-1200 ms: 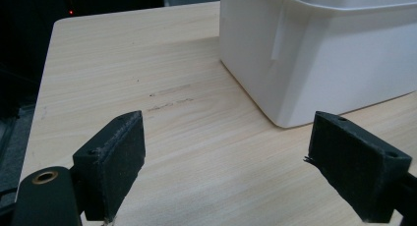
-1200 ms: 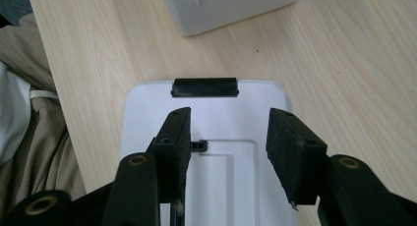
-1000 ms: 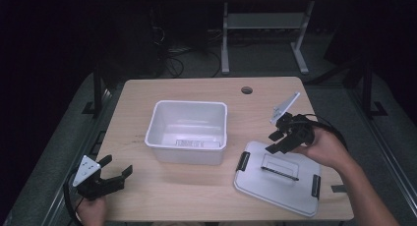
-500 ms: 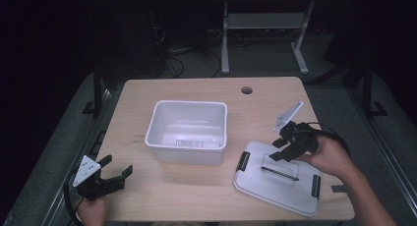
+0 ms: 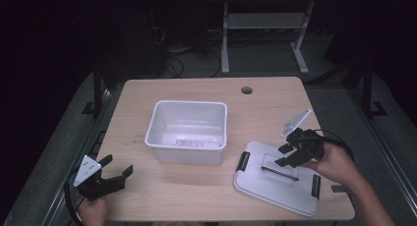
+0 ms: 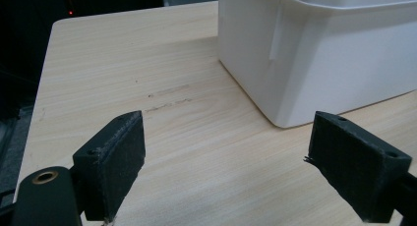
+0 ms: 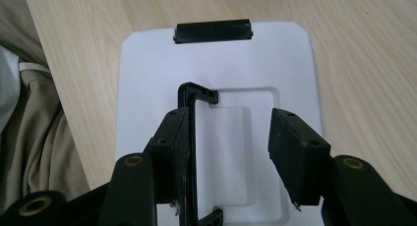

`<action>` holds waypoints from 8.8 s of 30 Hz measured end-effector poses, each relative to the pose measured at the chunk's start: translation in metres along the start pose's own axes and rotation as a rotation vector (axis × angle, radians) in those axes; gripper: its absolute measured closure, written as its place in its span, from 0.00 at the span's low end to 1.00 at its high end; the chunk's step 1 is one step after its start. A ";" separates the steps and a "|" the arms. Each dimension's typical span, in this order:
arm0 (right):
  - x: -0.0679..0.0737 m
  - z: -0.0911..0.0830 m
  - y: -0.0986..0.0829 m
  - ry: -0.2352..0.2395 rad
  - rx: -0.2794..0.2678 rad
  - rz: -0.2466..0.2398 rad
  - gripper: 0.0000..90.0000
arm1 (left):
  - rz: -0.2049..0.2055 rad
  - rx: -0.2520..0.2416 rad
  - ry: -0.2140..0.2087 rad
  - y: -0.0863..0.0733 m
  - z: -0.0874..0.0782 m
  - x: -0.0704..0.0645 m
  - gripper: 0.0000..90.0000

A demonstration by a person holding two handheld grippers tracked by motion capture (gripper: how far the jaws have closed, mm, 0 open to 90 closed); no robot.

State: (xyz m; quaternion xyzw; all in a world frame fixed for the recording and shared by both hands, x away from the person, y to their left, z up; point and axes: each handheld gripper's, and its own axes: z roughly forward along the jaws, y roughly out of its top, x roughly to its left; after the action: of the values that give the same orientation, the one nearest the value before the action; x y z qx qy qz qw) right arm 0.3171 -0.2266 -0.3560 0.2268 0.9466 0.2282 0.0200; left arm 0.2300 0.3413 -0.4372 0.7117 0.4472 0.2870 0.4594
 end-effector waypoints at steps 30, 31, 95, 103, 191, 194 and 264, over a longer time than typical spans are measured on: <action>0.012 0.025 -0.024 0.015 0.027 -0.010 0.55 | -0.002 -0.002 0.004 0.000 0.000 0.001 0.15; 0.012 0.026 -0.024 0.016 0.030 -0.014 0.56 | -0.003 -0.003 0.005 0.000 0.000 0.001 0.15; -0.002 0.021 -0.022 0.015 0.037 0.002 0.94 | -0.005 -0.007 0.005 0.001 0.000 0.002 0.15; -0.002 0.014 -0.018 0.014 0.023 0.002 0.94 | -0.006 -0.008 0.006 0.001 -0.001 0.002 0.15; 0.004 -0.091 0.061 -0.051 -0.024 -0.091 0.94 | -0.014 -0.011 0.021 -0.001 -0.003 0.007 0.15; 0.004 -0.090 0.062 -0.049 -0.023 -0.092 0.94 | -0.017 -0.013 0.025 -0.002 -0.004 0.008 0.15; 0.024 -0.060 0.193 0.029 -0.006 -0.276 0.94 | -0.008 -0.020 0.020 0.001 -0.005 0.006 0.15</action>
State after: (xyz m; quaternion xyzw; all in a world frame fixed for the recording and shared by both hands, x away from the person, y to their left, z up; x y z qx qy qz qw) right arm 0.3679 -0.0884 -0.2153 0.0911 0.9683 0.2295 0.0382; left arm 0.2287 0.3482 -0.4346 0.7025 0.4516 0.2967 0.4632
